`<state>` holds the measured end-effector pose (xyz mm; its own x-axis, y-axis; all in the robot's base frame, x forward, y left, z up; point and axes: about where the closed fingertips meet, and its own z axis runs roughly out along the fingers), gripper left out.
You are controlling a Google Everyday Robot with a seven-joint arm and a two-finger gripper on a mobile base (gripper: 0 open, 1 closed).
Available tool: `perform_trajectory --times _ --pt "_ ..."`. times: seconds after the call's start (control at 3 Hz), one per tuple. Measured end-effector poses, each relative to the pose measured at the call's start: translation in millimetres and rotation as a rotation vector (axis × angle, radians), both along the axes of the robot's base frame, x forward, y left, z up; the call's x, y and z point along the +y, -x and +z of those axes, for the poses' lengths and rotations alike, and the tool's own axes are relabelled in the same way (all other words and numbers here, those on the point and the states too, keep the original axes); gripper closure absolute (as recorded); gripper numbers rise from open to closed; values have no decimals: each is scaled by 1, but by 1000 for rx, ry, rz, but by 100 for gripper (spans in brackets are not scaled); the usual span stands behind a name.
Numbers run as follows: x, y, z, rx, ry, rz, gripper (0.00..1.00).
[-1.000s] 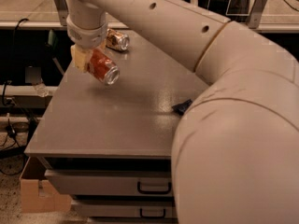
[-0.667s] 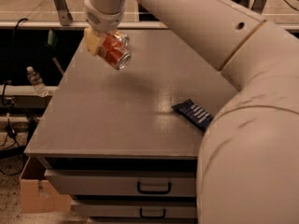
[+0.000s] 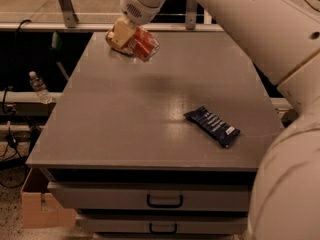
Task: Place coke can upright
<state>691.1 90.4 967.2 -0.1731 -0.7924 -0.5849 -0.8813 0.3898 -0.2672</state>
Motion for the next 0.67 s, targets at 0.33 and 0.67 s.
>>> perform_trajectory --times 0.33,0.67 --pt "3 1 -1 3 3 6 100" --pt "-21 -11 5 -47 9 2 100"
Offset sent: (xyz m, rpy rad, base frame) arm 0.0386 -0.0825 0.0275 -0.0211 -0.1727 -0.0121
